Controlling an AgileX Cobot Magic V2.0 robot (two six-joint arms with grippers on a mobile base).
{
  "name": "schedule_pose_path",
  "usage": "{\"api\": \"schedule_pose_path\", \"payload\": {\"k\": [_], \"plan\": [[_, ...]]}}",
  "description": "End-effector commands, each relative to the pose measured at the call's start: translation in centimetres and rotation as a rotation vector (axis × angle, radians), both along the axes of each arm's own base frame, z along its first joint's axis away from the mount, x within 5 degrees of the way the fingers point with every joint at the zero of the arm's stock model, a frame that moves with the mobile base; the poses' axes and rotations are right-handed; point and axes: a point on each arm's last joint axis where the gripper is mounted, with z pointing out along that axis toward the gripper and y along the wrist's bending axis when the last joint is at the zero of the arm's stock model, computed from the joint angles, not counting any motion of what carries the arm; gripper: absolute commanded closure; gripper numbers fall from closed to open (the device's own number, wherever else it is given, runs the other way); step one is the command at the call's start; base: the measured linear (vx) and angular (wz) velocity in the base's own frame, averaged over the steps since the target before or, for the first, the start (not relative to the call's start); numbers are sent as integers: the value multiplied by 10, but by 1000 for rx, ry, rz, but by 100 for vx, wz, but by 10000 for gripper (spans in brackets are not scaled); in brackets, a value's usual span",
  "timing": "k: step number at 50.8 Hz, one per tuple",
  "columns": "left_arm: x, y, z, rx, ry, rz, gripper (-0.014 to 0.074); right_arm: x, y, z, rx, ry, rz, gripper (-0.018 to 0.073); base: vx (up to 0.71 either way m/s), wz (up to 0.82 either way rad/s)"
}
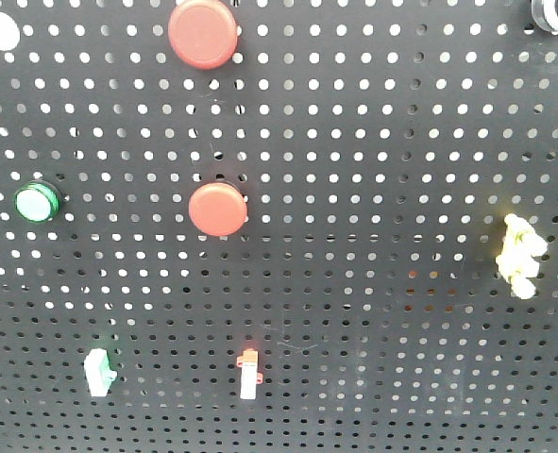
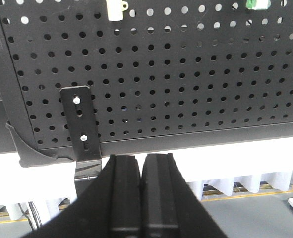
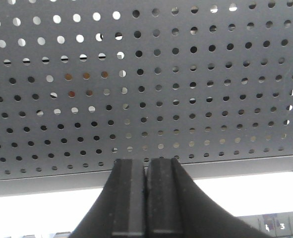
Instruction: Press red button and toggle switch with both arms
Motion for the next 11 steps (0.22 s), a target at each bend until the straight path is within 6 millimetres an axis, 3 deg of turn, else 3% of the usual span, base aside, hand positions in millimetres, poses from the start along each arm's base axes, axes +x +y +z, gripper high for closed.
{"api": "schedule_pose_path", "payload": {"k": [1,11], "plan": [[1,0,-4,-24,-42,8,594,-1,0,5,-19,-87,-1,562,0,0],[1,0,-4,-24,-42,8,594,-1,0,5,-20,-87,-1,562,0,0]]}}
